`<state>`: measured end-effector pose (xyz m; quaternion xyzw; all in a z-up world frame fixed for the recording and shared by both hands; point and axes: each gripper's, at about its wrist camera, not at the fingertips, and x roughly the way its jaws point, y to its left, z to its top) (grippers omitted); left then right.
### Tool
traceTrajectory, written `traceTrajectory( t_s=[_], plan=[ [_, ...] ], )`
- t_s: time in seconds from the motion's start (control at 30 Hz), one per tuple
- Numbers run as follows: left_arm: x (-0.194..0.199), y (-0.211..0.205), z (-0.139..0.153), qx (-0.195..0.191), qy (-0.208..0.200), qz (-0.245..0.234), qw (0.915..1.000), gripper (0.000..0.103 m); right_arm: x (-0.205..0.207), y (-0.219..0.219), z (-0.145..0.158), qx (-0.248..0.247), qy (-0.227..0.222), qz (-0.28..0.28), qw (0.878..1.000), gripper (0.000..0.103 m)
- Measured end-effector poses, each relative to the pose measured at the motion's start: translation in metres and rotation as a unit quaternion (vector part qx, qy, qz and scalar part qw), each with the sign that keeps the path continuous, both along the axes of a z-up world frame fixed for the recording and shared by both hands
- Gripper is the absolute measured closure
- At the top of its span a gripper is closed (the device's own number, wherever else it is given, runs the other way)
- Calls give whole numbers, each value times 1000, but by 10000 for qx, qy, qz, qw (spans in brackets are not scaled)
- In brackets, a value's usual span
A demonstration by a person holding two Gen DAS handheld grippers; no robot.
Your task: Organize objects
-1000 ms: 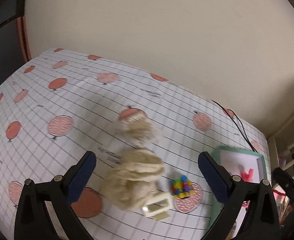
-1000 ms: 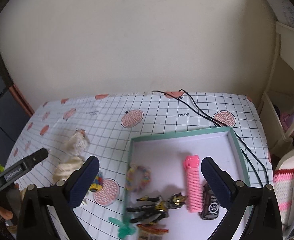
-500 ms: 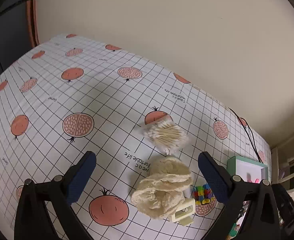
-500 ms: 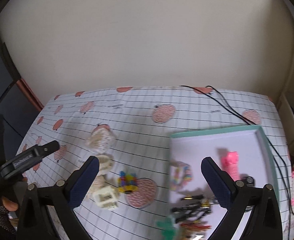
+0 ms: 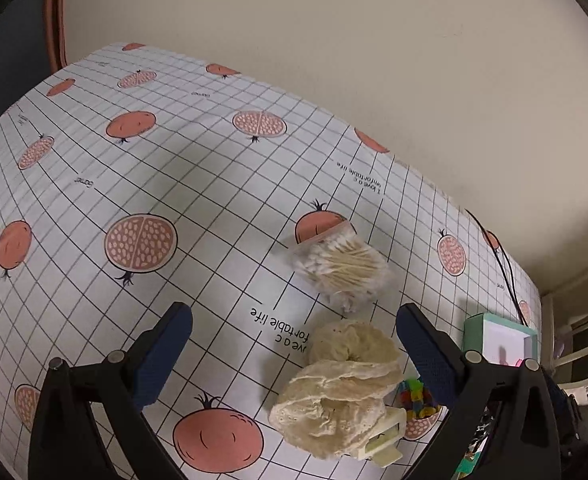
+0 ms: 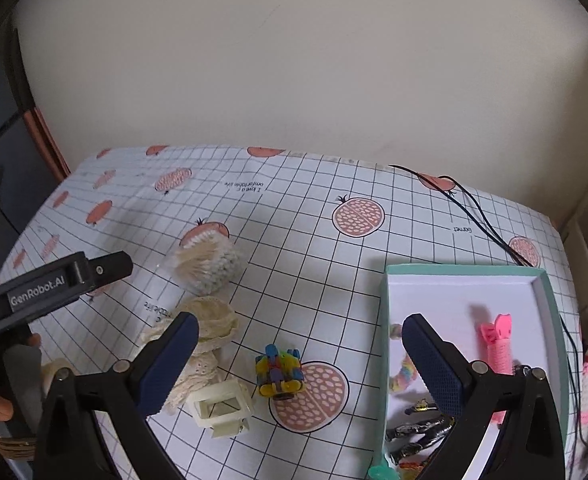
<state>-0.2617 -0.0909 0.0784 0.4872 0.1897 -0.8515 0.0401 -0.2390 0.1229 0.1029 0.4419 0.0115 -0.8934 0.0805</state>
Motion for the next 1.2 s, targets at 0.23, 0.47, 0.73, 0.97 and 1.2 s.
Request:
traceTrajectory(
  t_s=[0.23,0.47,0.73,0.97,1.2],
  plan=[
    [-7,2,-20,106,-343,-92,9993,2,-4,-12,-13,100,-142,6,9998,0],
    [-7,5,-29,150,-478,-130,9987,2,-9,-11,-28,89,-375,-101,9992,2],
    [-8,7,-34,160,-575,-154,9981,2,-10,-19,-39,330,-470,45,9983,11],
    [-7,8,-42,177,-733,-118,9971,2,-10,-27,-50,492,-587,187,9969,21],
    [-8,7,-49,224,-818,-100,9963,2,-10,-34,-60,608,-695,311,9952,27]
  ],
)
